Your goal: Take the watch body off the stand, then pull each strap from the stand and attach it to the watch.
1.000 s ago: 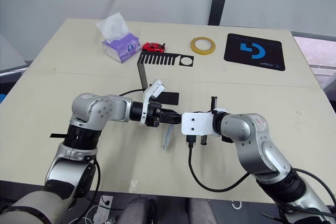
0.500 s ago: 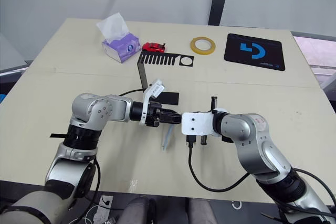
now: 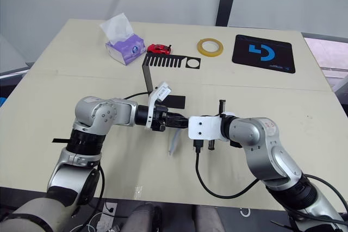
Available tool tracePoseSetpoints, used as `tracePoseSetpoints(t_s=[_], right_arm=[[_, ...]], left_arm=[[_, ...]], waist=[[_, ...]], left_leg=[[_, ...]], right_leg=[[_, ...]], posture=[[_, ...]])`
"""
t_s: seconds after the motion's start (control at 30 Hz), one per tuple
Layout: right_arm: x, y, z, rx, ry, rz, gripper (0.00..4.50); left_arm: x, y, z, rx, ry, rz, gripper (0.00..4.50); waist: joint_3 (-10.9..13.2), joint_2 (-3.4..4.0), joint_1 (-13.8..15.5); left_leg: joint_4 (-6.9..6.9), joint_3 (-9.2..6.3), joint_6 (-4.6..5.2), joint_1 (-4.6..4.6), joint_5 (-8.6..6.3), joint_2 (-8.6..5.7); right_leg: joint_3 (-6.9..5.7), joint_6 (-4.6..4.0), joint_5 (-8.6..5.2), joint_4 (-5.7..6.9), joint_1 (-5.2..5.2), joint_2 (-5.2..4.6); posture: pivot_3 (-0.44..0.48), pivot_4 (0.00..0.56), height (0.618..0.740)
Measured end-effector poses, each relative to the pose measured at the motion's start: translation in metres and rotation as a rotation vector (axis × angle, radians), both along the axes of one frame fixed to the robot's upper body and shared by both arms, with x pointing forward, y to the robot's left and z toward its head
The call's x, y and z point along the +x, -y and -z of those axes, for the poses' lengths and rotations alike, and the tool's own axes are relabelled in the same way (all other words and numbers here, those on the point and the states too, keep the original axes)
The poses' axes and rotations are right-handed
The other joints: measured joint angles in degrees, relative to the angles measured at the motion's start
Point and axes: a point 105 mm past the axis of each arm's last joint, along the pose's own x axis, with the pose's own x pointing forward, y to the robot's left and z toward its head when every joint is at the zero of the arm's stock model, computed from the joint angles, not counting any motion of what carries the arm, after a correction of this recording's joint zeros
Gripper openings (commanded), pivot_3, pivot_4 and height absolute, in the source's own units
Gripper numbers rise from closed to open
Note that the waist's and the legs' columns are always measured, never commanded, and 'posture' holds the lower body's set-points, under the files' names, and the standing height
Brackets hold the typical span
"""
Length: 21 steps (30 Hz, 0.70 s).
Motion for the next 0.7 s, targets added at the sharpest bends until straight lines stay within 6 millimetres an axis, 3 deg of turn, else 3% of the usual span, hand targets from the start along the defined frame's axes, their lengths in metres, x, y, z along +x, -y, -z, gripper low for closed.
tracePoseSetpoints(t_s=[0.4,0.5,0.7], right_arm=[[0.000,0.000,0.000,-0.001,0.002,0.000,0.00],[0.000,0.000,-0.002,0.002,0.008,-0.005,1.08],[-0.013,0.005,-0.025,0.043,0.036,-0.039,4.19]], left_arm=[[0.001,-0.001,0.000,0.008,0.014,0.003,1.74],[0.001,-0.001,0.000,0.012,0.038,0.016,1.74],[0.000,-0.004,0.001,0.029,0.088,0.052,1.74]], waist=[[0.00,0.00,0.00],[0.00,0.00,0.02],[0.00,0.00,0.02]], left_leg=[[0.00,0.00,0.00,0.00,0.00,0.00],[-0.01,0.00,-0.01,0.00,0.00,0.00],[-0.04,-0.01,0.00,0.00,-0.01,0.00]], right_leg=[[0.00,0.00,0.00,0.00,0.00,0.00],[0.00,0.00,0.00,-0.01,0.00,-0.01],[-0.01,0.00,0.00,-0.04,0.00,-0.02]], posture=[[0.000,0.150,0.738],[0.000,0.150,0.738],[0.000,0.150,0.738]])
